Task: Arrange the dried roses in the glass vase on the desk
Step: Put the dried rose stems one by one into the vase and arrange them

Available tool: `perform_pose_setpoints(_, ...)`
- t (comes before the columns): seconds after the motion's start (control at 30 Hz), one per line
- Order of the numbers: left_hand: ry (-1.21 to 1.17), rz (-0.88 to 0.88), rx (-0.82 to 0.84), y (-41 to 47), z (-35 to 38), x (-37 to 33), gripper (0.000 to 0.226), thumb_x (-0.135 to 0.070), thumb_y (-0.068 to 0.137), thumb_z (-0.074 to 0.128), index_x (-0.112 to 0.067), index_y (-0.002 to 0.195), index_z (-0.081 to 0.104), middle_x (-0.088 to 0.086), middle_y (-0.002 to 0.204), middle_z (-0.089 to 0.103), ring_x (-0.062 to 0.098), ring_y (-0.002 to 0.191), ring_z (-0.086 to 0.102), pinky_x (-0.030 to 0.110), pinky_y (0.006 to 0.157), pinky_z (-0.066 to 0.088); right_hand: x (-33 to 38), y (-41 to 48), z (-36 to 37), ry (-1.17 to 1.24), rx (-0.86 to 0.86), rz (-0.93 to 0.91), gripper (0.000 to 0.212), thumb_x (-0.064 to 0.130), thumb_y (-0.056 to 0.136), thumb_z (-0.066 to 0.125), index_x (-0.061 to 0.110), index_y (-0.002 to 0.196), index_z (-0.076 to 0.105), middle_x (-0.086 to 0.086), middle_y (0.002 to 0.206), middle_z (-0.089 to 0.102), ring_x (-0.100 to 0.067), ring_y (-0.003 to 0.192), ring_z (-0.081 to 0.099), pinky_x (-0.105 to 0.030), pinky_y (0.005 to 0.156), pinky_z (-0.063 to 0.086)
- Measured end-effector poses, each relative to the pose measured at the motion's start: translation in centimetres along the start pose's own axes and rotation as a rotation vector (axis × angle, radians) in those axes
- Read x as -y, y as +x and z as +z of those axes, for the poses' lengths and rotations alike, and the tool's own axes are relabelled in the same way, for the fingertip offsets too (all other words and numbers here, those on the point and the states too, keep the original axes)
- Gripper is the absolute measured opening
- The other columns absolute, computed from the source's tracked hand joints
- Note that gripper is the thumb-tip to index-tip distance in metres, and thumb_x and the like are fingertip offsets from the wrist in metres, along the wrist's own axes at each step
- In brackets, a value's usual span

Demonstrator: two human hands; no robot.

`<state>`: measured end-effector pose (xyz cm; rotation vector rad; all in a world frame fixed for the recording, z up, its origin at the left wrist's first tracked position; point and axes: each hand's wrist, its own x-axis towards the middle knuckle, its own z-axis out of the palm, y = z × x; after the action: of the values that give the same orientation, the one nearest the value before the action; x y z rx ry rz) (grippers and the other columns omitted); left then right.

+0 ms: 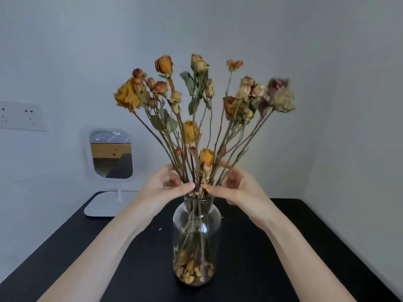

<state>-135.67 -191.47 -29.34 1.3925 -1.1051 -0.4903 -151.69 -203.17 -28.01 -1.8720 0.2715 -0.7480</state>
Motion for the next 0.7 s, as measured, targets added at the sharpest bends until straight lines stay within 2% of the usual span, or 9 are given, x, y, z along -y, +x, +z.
perform_pose_setpoints(0.07, 0.066, -0.035, 0.035, -0.4, 0.0, 0.6, 0.046, -0.029, 0.073, 0.072, -0.021, 0.118, 0.06, 0.003, 0.075, 0.054, 0.017, 0.081, 0.059, 0.025, 0.081, 0.045, -0.7, -0.2, -0.1, -0.104, 0.048, 0.07, 0.049, 0.025, 0.074, 0.076, 0.029, 0.118, 0.055, 0.014, 0.053, 0.042, 0.003, 0.051, 0.043, -0.012, 0.054, 0.039)
perform_pose_setpoints(0.17, 0.102, -0.015, 0.064, -0.9, 0.3, 0.7, 0.016, -0.027, 0.084, 0.064, -0.03, 0.098, 0.07, 0.016, 0.091, 0.062, 0.03, 0.098, 0.058, 0.037, 0.093, 0.044, -0.8, -0.5, 0.5, -0.186, 0.096, 0.048, 0.019, 0.034, 0.079, 0.071, 0.038, 0.097, 0.067, 0.016, 0.048, 0.043, 0.001, 0.049, 0.039, -0.011, 0.054, 0.035)
perform_pose_setpoints(0.2, 0.097, -0.001, 0.051, -0.8, 0.5, 0.5, 0.011, -0.026, 0.085, 0.062, -0.031, 0.087, 0.071, 0.013, 0.091, 0.066, 0.027, 0.096, 0.059, 0.032, 0.089, 0.046, -0.5, -0.5, 0.7, -0.181, 0.089, 0.022, 0.009, 0.032, 0.081, 0.069, 0.041, 0.082, 0.07, 0.017, 0.047, 0.045, 0.002, 0.047, 0.039, -0.007, 0.051, 0.033)
perform_pose_setpoints(0.3, 0.081, 0.037, 0.007, -0.3, 0.7, -0.3, 0.016, -0.024, 0.088, 0.059, -0.031, 0.079, 0.07, 0.003, 0.089, 0.068, 0.016, 0.09, 0.061, 0.015, 0.076, 0.044, -0.1, 0.2, 0.7, -0.102, 0.03, -0.02, 0.036, 0.021, 0.087, 0.064, 0.03, 0.052, 0.063, 0.013, 0.044, 0.045, 0.004, 0.042, 0.044, -0.004, 0.046, 0.035)
perform_pose_setpoints(0.37, 0.004, 0.053, -0.033, 0.0, 0.6, -0.7, 0.016, -0.023, 0.086, 0.06, -0.029, 0.099, 0.067, 0.007, 0.099, 0.068, 0.007, 0.089, 0.062, 0.017, 0.077, 0.041, 0.3, 0.4, 0.5, -0.02, -0.025, -0.044, 0.031, 0.015, 0.086, 0.064, 0.024, 0.057, 0.058, 0.011, 0.05, 0.043, 0.003, 0.041, 0.043, -0.005, 0.045, 0.036)
perform_pose_setpoints(0.43, -0.086, 0.043, -0.072, 0.1, 0.3, -0.5, 0.035, -0.027, 0.077, 0.067, -0.023, 0.112, 0.062, 0.007, 0.09, 0.067, 0.001, 0.079, 0.062, 0.018, 0.077, 0.04, 0.3, 0.3, 0.2, 0.029, -0.044, -0.032, 0.009, 0.011, 0.082, 0.067, 0.015, 0.079, 0.06, 0.007, 0.057, 0.043, 0.003, 0.045, 0.043, -0.007, 0.045, 0.036)
perform_pose_setpoints(0.53, -0.073, -0.061, -0.015, -0.3, -0.1, 0.6, 0.066, -0.032, 0.062, 0.077, -0.019, 0.123, 0.056, -0.005, 0.07, 0.055, 0.007, 0.08, 0.059, 0.02, 0.083, 0.04, -0.4, -0.2, -0.1, -0.039, 0.017, 0.062, 0.037, 0.017, 0.077, 0.073, 0.022, 0.11, 0.058, 0.01, 0.06, 0.041, 0.003, 0.05, 0.042, -0.008, 0.046, 0.035)
perform_pose_setpoints(0.6, -0.016, -0.118, 0.067, -0.5, -0.2, 1.2, 0.072, -0.034, 0.061, 0.082, -0.02, 0.126, 0.055, 0.003, 0.076, 0.055, 0.017, 0.088, 0.057, 0.029, 0.094, 0.042, -0.5, -0.4, 0.1, -0.163, 0.046, 0.103, 0.039, 0.03, 0.076, 0.074, 0.029, 0.112, 0.059, 0.013, 0.055, 0.041, 0.002, 0.049, 0.041, -0.008, 0.046, 0.033)
perform_pose_setpoints(0.7, 0.038, -0.103, 0.129, -0.4, 0.3, 1.2, 0.059, -0.048, 0.062, 0.078, -0.024, 0.114, 0.064, 0.013, 0.107, 0.066, 0.025, 0.106, 0.059, 0.042, 0.103, 0.041, -0.5, -0.1, 0.7, -0.269, 0.039, 0.047, 0.019, 0.037, 0.079, 0.07, 0.032, 0.098, 0.066, 0.014, 0.052, 0.043, 0.001, 0.046, 0.038, -0.007, 0.045, 0.03)
